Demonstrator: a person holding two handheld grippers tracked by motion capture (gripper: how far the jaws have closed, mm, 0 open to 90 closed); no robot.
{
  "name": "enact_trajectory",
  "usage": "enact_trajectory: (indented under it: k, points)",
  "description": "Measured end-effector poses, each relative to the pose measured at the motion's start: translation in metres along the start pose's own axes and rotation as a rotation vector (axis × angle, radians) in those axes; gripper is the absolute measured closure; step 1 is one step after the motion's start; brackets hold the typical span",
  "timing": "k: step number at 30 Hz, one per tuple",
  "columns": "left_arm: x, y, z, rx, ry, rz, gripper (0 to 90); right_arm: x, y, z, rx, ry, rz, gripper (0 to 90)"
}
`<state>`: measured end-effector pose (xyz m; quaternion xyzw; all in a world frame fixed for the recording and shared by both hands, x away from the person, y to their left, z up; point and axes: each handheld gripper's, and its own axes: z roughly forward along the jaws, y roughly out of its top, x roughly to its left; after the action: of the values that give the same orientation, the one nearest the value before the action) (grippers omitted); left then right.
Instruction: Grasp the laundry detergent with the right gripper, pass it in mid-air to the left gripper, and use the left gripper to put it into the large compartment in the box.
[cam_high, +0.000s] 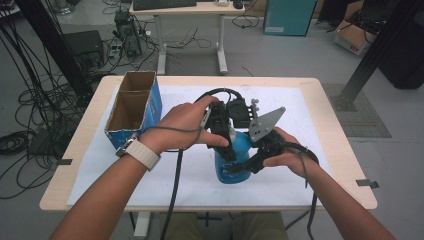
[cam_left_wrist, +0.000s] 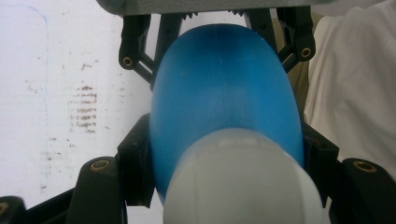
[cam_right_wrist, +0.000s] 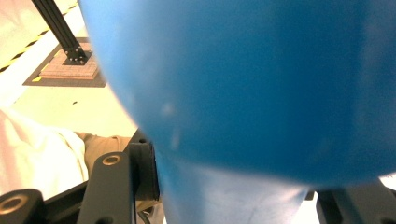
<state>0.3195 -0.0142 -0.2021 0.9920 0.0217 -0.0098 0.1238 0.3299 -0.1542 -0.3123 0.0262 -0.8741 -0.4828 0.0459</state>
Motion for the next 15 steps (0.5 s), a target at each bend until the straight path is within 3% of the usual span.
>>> enact_trajectory:
  k: [15]
  points:
    - [0.0003, -0.0014, -0.0001, -0.006, 0.003, -0.002, 37.2, -0.0003, 0.0005, 0.0006, -0.001, 0.001, 0.001, 43.3]
